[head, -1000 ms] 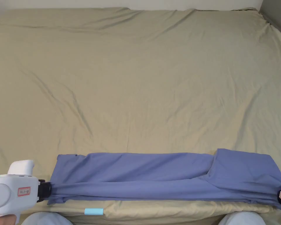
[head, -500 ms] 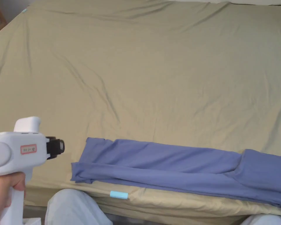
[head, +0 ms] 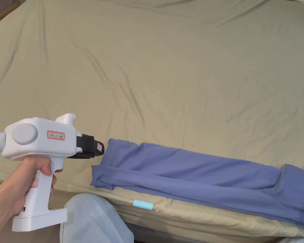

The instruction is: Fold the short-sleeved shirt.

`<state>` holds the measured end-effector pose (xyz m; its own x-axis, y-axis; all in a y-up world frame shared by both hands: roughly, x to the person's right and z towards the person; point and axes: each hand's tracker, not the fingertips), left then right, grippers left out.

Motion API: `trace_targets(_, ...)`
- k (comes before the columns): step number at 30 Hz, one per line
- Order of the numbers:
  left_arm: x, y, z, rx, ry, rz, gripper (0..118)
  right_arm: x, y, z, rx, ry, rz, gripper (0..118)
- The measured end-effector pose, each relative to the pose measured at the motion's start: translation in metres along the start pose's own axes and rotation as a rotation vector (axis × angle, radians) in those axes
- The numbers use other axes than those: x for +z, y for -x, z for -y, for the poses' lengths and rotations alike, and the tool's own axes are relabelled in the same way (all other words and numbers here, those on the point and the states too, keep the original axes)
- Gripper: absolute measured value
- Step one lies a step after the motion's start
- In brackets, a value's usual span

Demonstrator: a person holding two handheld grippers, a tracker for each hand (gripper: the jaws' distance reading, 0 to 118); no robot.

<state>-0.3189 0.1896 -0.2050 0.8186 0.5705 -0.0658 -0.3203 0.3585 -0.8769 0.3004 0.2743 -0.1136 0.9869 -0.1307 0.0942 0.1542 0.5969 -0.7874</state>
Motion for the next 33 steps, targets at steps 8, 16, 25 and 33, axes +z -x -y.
trace_targets(8, -0.022, 0.006, -0.006, -0.051, 0.103, 0.034, 118, -0.003, 0.005, 0.001, -0.017, 0.028, 0.006, 9)
trace_targets(16, -0.056, 0.013, -0.006, 0.047, 0.178, 0.208, 118, -0.003, 0.008, 0.004, -0.013, 0.044, 0.003, 9)
trace_targets(25, -0.067, 0.018, -0.012, 0.157, 0.225, 0.366, 118, -0.01, 0.011, 0.008, -0.014, 0.06, -0.013, 9)
trace_targets(33, -0.085, 0.006, -0.007, 0.07, 0.235, 0.154, 10, -0.011, 0.016, 0.011, -0.017, 0.061, -0.039, 9)
